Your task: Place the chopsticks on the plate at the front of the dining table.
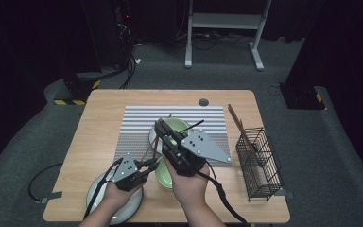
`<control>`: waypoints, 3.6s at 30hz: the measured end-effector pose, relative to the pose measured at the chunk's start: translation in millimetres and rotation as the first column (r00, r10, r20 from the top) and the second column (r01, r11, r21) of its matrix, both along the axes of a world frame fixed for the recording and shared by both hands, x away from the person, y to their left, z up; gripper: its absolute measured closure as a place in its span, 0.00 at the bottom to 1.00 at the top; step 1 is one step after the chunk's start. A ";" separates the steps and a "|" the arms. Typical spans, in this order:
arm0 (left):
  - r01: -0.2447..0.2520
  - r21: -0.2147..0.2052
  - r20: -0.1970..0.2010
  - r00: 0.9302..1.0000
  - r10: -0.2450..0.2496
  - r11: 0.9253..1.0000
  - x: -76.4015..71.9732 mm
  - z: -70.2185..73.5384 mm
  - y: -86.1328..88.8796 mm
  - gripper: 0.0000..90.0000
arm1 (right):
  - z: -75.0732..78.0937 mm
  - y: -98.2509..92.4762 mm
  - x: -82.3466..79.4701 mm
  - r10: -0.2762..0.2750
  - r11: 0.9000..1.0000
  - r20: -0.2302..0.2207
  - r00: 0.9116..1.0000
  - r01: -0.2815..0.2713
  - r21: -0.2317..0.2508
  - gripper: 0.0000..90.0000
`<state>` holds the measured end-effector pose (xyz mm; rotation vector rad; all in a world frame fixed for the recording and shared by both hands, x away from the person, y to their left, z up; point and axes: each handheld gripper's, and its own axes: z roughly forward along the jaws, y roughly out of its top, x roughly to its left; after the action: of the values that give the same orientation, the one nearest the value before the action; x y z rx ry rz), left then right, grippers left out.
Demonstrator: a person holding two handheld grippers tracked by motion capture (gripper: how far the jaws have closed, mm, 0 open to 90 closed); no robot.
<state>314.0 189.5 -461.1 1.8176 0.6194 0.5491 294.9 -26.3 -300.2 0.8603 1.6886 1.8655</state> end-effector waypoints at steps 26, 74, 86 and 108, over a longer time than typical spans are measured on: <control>0.044 -0.045 0.034 0.999 -0.042 0.998 -10.4 -1.4 10.1 0.95 | -14.6 -33.4 38.3 -0.063 0.998 -0.094 0.994 0.066 0.024 0.79; 0.105 -0.159 0.016 0.995 -0.103 0.982 -19.0 -4.0 38.0 0.94 | -59.7 -63.6 62.3 -0.094 0.992 -0.229 0.969 0.112 0.066 0.74; 0.080 -0.150 0.009 0.997 -0.080 0.985 -16.2 0.3 42.6 0.95 | -53.3 -67.0 64.1 -0.066 0.990 -0.232 0.971 0.092 0.103 0.60; -0.020 -0.102 0.008 1.000 0.021 0.995 -8.1 6.5 58.3 0.95 | -48.5 -65.0 44.9 -0.164 0.986 -0.105 0.981 0.159 -0.051 0.57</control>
<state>305.9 247.8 -454.6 1.7135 0.6496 0.5294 339.8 -91.3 -348.7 1.0656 1.6618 1.6967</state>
